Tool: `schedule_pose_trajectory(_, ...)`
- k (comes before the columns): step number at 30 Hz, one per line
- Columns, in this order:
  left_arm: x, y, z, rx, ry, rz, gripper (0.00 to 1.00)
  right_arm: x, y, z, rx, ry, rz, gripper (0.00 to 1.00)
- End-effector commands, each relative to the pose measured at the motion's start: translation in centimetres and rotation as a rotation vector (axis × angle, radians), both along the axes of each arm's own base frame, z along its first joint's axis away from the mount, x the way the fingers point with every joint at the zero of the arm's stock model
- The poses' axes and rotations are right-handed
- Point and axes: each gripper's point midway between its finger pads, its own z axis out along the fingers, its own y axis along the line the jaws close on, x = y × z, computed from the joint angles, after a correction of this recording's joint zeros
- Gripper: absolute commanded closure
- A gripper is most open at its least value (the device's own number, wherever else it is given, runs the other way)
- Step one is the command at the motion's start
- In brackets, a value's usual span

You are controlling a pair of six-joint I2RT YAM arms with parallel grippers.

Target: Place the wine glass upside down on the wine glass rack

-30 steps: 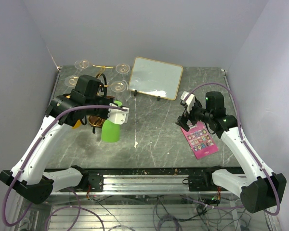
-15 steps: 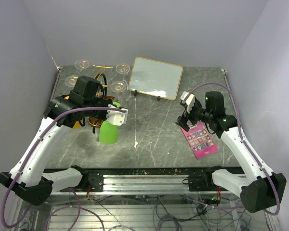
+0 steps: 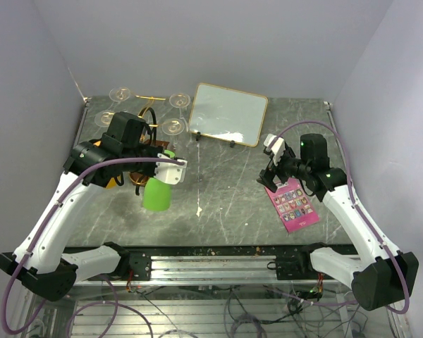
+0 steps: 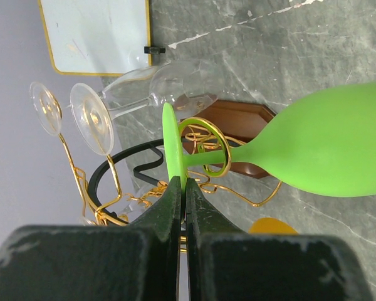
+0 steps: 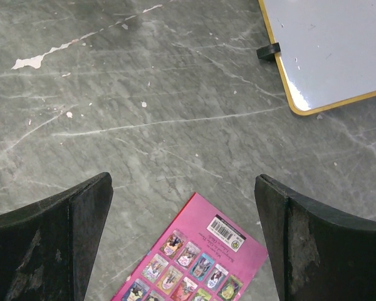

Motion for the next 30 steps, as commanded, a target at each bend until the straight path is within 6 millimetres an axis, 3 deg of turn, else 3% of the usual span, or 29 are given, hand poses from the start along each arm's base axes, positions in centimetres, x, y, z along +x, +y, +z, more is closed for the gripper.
schedule_pose_trajectory(1, -0.7, 0.0, 0.2, -0.016, 0.009, -0.001, 0.9, -0.2, -0.1, -0.4, -0.003, 0.011, 0.01, 0.04)
schedule_pose_trajectory(10, -1.4, 0.5, -0.9, 0.013, 0.047, -0.009, 0.78, -0.2, -0.1, -0.5, -0.003, 0.012, 0.01, 0.04)
schedule_pose_trajectory(30, -2.3, 1.5, -2.3, 0.081, 0.085, -0.016, 0.69, -0.3, -0.1, -0.5, -0.005, 0.011, 0.01, 0.04)
